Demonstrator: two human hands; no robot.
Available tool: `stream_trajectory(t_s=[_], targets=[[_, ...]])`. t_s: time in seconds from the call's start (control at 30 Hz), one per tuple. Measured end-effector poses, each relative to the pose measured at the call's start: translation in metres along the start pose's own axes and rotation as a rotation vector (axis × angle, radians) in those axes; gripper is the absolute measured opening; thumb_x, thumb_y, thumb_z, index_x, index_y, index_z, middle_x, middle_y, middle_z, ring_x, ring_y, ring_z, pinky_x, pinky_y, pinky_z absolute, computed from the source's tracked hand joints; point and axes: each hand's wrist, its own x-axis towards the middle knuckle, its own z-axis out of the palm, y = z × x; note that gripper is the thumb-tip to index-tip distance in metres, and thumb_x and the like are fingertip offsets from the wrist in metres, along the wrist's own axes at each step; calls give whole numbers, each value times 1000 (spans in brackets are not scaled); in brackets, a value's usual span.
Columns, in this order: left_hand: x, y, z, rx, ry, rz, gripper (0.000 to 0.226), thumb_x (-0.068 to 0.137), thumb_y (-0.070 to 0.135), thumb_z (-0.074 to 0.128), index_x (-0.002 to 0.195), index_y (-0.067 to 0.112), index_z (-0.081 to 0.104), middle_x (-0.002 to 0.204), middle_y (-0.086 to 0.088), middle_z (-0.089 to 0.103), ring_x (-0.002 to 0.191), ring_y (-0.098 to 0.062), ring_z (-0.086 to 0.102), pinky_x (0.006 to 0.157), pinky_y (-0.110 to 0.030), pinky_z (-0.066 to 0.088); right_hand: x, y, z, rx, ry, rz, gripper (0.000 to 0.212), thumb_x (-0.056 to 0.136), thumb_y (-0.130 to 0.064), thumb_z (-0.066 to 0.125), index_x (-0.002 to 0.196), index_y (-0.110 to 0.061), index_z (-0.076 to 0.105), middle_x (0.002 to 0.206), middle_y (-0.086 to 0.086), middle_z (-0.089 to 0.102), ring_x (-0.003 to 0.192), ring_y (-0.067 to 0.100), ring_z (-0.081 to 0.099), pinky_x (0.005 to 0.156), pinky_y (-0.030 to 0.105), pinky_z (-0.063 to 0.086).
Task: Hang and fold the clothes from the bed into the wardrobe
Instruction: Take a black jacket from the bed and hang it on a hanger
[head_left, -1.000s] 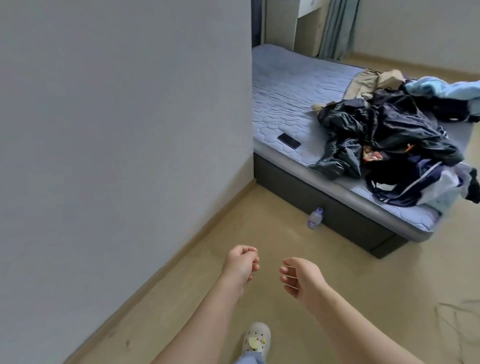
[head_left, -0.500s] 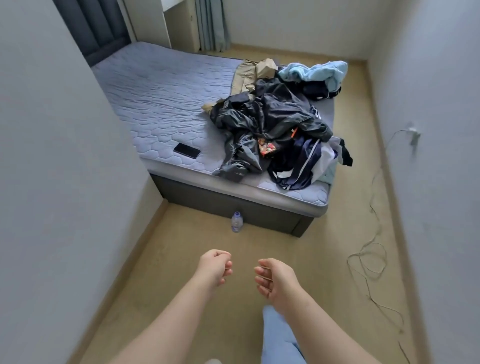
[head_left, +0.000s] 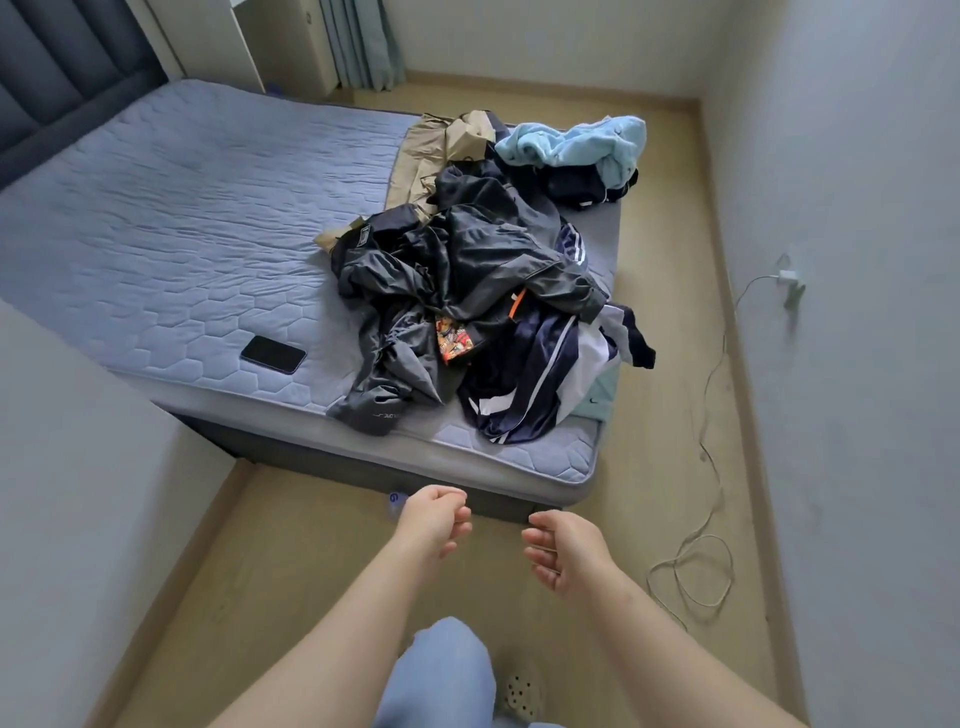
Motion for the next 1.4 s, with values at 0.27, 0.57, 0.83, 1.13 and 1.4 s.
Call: stream_trajectory(t_s=[0.27,0.57,0.83,1.13,1.4], targets=[[84,85,36,1,-5,-22,17,95,15,43,81,18,53,70,2,52,61,-10,50,56,-22,35,63,-102,0,27,40,17,12,90,-9,50,80,-12,56,63,2,54,50,14,44,46,17,34],[168,191,59,-5,9,-35,22,94,9,40,76,17,50,69,0,49,57,-12,44,52,-21,30,125,-216,20,-20,80,29,8,91,-14,53,87,-9,58,71,4,60,58,16,53,51,24,43],[235,247,82,-36,115,-120,12,94,12,42,88,15,52,74,0,52,58,-11,47,52,-21,33,198,-307,31,-156,-15,79,15,89,-8,49,76,-15,48,63,3,48,52,15,39,52,21,29],[326,307,152,-60,258,-235,13,93,14,42,87,19,53,79,1,56,64,-11,51,54,-20,37,310,-424,6,-435,-117,98,21,91,-3,45,76,-18,40,60,1,34,49,14,27,50,21,18],[402,322,226,-64,218,-362,15,92,14,42,85,20,54,78,2,55,65,-11,48,54,-19,36,425,-475,-19,-645,-80,30,12,89,-5,43,80,-11,49,63,1,43,50,15,36,48,22,32]])
